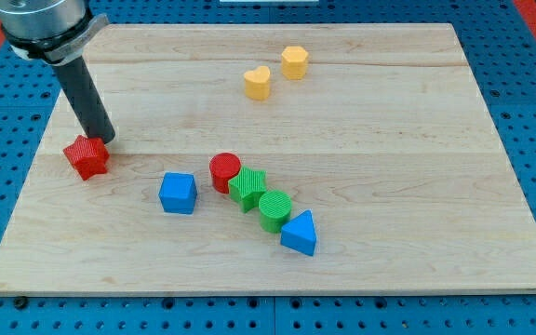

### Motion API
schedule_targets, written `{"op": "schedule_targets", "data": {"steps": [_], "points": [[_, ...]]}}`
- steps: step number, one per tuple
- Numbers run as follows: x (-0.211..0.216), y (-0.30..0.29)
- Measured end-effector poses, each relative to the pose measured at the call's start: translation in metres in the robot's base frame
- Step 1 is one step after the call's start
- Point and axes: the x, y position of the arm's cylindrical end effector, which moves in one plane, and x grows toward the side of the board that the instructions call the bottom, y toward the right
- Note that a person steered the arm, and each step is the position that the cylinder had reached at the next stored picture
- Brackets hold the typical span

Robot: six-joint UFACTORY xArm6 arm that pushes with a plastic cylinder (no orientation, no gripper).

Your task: Place the red star to the left side of the blue cube

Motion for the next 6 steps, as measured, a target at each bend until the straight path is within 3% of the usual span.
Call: {"op": "schedule_targets", "data": {"steps": [1,2,3,4,6], "points": [[0.040,-0.028],[0.043,-0.036],[0.041,-0.086],[0.073,-0.092],[0.095,-0.027]]}}
